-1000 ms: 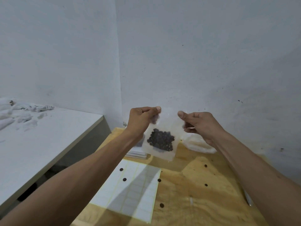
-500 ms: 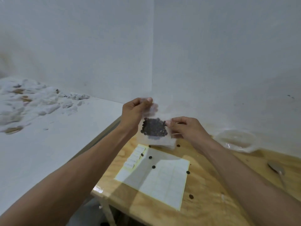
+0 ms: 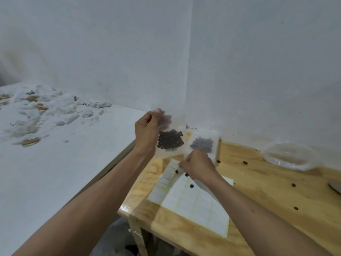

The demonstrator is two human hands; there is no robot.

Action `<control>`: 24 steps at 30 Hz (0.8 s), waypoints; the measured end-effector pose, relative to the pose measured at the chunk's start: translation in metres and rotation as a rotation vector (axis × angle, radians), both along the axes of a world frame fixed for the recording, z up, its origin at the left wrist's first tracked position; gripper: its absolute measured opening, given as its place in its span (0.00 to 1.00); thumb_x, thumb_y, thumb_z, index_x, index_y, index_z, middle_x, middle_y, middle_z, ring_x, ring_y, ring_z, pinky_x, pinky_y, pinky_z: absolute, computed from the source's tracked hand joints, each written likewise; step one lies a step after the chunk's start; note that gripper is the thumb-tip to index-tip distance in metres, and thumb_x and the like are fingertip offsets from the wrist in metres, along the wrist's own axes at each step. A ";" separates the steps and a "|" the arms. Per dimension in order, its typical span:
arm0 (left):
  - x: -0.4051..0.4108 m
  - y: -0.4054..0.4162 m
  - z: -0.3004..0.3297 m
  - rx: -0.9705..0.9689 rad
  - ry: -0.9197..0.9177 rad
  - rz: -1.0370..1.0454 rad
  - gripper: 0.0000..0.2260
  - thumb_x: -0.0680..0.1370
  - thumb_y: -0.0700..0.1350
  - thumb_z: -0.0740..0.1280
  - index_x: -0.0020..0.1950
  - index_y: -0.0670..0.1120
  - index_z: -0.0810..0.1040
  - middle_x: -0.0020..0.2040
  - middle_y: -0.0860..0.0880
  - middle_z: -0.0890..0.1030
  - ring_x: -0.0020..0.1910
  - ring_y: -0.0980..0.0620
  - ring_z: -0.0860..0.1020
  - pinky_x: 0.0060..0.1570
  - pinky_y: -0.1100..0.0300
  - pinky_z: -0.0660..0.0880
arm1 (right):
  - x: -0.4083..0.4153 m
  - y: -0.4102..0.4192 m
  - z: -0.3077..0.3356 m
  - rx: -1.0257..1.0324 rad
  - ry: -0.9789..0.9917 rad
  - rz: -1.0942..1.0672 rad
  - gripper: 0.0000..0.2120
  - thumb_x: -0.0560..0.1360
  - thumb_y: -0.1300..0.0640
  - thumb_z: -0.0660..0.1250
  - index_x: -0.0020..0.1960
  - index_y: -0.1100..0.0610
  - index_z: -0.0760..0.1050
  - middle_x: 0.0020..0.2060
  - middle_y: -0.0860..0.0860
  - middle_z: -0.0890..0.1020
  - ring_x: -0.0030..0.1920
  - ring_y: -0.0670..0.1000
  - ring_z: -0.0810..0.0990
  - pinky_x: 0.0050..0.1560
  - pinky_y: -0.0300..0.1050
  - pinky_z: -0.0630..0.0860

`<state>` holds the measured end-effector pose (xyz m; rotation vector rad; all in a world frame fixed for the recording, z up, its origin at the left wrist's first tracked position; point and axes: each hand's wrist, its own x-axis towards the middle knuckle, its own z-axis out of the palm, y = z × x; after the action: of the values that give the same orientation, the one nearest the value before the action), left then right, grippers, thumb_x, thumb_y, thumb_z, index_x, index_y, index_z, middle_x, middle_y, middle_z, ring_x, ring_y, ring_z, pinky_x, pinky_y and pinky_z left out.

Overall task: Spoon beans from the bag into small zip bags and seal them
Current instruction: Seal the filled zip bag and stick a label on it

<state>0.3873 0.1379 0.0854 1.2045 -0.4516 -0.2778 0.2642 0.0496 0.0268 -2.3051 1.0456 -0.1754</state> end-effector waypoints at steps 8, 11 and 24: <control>0.011 0.002 -0.005 0.029 0.021 0.000 0.13 0.81 0.50 0.69 0.54 0.41 0.84 0.48 0.43 0.88 0.50 0.44 0.86 0.59 0.44 0.81 | 0.020 0.008 -0.002 0.105 -0.046 -0.105 0.11 0.74 0.58 0.67 0.35 0.61 0.77 0.32 0.53 0.83 0.33 0.55 0.85 0.34 0.45 0.78; 0.015 0.001 -0.007 0.038 0.029 -0.006 0.13 0.81 0.50 0.69 0.54 0.41 0.84 0.48 0.43 0.88 0.50 0.45 0.86 0.60 0.43 0.80 | 0.018 0.006 -0.002 0.187 -0.088 -0.111 0.14 0.75 0.56 0.67 0.33 0.61 0.74 0.27 0.53 0.78 0.29 0.54 0.79 0.33 0.45 0.75; 0.013 -0.024 0.004 0.008 0.096 -0.099 0.13 0.85 0.48 0.63 0.55 0.40 0.80 0.48 0.38 0.87 0.48 0.39 0.86 0.53 0.46 0.83 | -0.040 -0.035 0.061 0.310 -0.425 -0.082 0.02 0.71 0.64 0.76 0.43 0.61 0.83 0.33 0.56 0.86 0.33 0.52 0.85 0.45 0.52 0.85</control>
<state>0.4004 0.1139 0.0893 1.1729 -0.4276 -0.4210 0.2240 0.0150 0.0881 -1.8412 0.8758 -0.4779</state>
